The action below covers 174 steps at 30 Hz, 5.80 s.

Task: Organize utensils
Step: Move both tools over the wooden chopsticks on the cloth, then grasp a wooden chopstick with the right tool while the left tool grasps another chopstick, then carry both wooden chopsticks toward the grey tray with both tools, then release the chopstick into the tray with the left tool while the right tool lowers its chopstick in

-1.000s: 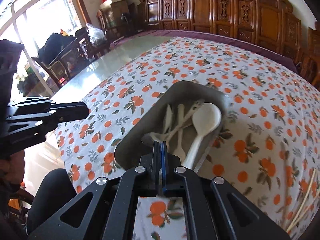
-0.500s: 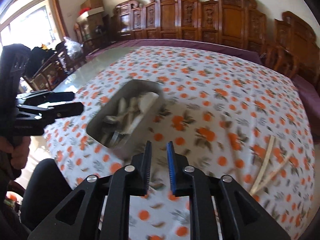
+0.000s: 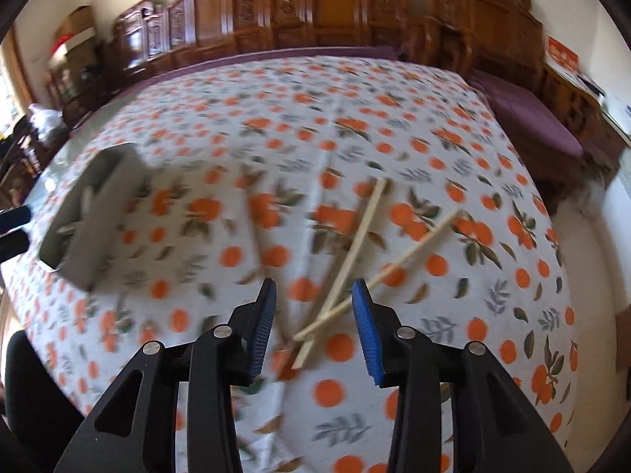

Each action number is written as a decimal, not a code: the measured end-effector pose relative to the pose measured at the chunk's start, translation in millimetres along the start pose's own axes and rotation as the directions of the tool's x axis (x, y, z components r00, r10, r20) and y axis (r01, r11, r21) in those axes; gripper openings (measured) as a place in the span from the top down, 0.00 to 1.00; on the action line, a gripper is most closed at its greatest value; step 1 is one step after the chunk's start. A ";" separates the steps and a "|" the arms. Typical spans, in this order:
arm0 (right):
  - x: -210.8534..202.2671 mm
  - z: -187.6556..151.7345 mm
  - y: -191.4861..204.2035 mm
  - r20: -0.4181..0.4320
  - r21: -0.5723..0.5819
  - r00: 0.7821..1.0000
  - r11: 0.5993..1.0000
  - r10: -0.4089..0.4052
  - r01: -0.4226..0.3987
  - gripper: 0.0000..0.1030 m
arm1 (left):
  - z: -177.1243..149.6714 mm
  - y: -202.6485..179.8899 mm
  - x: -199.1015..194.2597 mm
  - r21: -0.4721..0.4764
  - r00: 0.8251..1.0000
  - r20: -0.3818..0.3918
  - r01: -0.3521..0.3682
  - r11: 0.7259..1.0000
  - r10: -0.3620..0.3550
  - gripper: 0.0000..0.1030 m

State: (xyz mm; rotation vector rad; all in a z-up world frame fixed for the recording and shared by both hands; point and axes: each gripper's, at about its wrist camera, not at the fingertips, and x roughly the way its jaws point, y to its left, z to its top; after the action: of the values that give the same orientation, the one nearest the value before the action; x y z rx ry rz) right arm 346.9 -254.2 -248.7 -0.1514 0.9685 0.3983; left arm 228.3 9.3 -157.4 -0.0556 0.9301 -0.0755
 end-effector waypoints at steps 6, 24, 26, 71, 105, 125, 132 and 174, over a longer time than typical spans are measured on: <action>29.9 3.2 -24.3 -0.044 0.079 0.999 0.996 -0.025 0.029 0.59 | 2.4 -22.7 14.5 0.029 1.000 -0.023 0.008 1.000 -0.007 0.28; 40.3 -9.4 -45.5 -0.103 0.122 0.994 0.992 -0.022 0.034 0.91 | 8.2 -78.0 55.0 0.103 0.995 -0.098 0.048 0.994 -0.038 0.28; 38.0 -12.2 -48.2 -0.100 0.122 0.995 0.992 -0.017 0.030 0.94 | 10.8 -84.5 62.8 0.113 0.994 -0.107 0.047 0.992 -0.035 0.28; 11.2 -23.3 -68.0 0.009 0.093 0.998 0.994 0.064 -0.065 0.92 | 29.0 -109.2 154.8 0.062 0.967 -0.256 0.007 0.998 0.009 0.96; -31.4 -15.5 -22.6 0.050 -0.001 0.999 1.000 0.016 -0.016 0.94 | 24.3 -38.0 14.7 0.042 0.999 -0.046 0.013 0.999 -0.011 0.96; -51.6 2.4 76.0 0.081 -0.115 0.985 0.983 0.151 -0.141 0.94 | 7.1 47.5 6.7 -0.042 0.996 -0.062 -0.059 0.997 0.056 0.96; -42.7 -1.1 96.0 0.056 -0.136 0.982 0.976 0.178 -0.169 0.94 | 0.4 80.6 27.4 -0.078 0.991 -0.111 -0.089 0.993 0.080 0.96; -21.9 28.9 210.2 -0.014 -0.272 0.962 0.925 0.274 -0.267 0.94 | -16.9 137.2 -19.9 -0.156 0.995 -0.044 -0.100 0.983 0.094 0.94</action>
State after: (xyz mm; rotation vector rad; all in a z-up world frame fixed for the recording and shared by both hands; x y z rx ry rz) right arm 275.2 -58.4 -203.7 -0.2621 0.9097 0.7877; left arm 208.5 147.5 -162.6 -0.1559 0.9726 0.0882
